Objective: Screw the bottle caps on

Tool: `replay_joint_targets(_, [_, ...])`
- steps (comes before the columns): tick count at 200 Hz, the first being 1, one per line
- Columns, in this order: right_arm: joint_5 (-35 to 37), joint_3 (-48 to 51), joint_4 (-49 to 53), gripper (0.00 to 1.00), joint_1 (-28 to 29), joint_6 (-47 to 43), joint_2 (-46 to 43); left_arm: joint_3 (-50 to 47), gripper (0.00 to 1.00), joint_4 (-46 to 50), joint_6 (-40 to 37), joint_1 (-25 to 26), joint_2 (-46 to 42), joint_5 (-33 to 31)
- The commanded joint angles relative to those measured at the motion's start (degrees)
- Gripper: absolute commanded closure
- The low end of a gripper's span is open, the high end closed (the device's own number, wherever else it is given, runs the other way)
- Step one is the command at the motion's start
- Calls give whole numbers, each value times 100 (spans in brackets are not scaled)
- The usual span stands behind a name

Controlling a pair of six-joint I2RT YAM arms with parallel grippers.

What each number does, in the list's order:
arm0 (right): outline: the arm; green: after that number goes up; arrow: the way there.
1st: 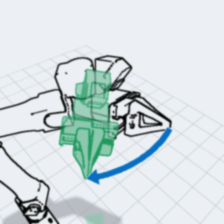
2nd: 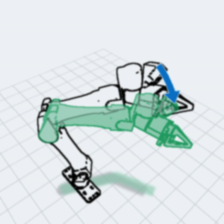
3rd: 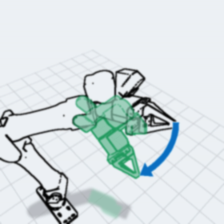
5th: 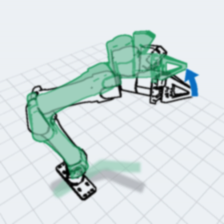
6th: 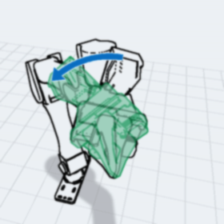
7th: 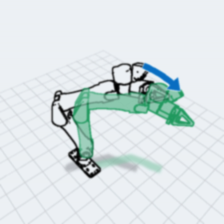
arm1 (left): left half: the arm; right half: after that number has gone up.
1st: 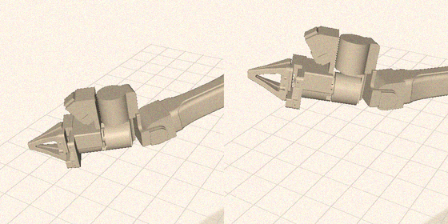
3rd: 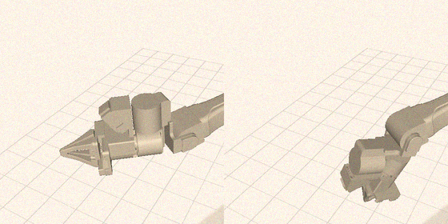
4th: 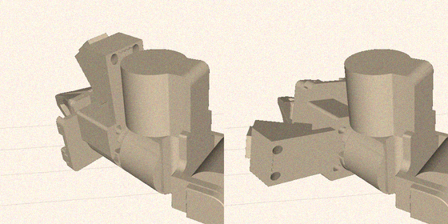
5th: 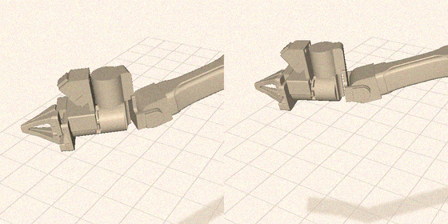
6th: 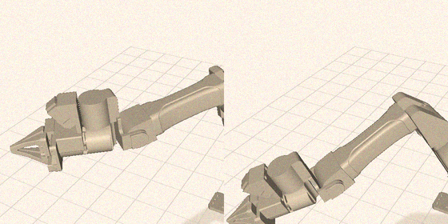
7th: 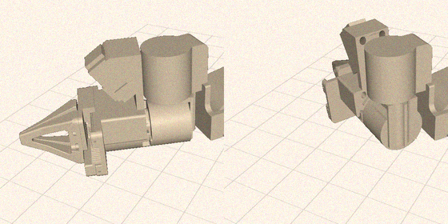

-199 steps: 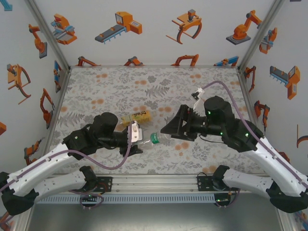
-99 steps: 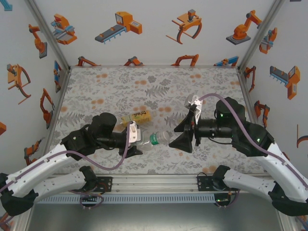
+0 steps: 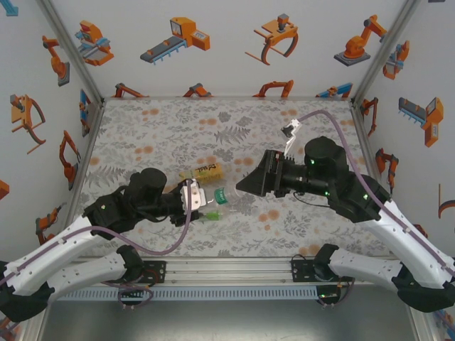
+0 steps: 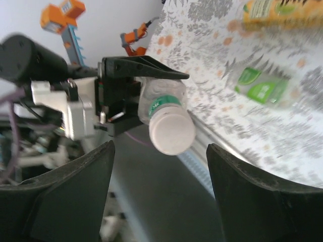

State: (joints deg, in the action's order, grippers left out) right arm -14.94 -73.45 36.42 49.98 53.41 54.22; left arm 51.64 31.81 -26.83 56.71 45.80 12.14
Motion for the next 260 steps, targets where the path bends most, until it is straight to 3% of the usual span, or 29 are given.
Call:
replay_joint_targets(1, [112, 233, -61, 36, 18, 1790, 23, 145, 100, 146, -284, 23, 29, -206])
replay_joint_targets(117, [-290, 518, 5, 52, -136, 2156, 359, 180, 100, 325, -529, 25, 89, -210])
replay_joint_targets(260, [-431, 729, -116, 52, -216, 2230, 450, 171, 100, 250, -533, 23, 106, -144])
